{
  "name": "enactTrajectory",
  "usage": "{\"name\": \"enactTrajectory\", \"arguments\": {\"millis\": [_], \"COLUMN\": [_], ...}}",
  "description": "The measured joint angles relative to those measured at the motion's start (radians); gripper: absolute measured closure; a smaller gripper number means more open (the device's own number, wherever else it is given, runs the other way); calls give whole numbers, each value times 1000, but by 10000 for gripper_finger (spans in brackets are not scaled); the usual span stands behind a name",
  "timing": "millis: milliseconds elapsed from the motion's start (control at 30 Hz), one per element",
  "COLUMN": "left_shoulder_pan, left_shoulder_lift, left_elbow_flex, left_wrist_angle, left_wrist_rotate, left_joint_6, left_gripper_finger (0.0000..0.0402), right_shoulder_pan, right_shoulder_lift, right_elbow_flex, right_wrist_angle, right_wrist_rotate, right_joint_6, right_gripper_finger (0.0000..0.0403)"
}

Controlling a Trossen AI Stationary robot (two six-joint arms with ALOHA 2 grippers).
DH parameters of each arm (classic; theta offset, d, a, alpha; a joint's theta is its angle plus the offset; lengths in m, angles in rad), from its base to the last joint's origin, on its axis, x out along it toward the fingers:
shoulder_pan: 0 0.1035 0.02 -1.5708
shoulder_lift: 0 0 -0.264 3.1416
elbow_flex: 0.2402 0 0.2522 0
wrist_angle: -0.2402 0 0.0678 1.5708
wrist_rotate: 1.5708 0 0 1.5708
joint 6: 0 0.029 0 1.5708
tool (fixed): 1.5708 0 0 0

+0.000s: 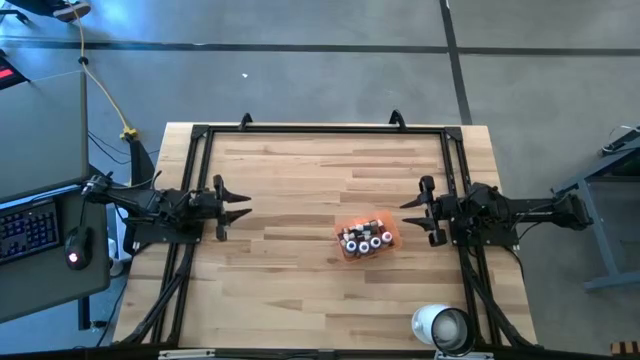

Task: Pick & Place food coloring
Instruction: Return to Home Position

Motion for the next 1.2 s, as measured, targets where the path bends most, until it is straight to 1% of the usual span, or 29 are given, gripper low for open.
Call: {"name": "enactTrajectory", "arguments": {"millis": [1200], "left_shoulder_pan": [0], "left_shoulder_lift": [0], "left_elbow_flex": [-2], "left_wrist_angle": [-5], "left_wrist_rotate": [4], "left_joint_6": [-13], "left_gripper_finger": [253], "right_shoulder_pan": [0], "right_shoulder_lift": [0], "right_elbow_flex": [0], "right_wrist_angle": [0], "right_wrist_rotate": [0], "right_joint_6": [0], "right_gripper_finger": [245]}}
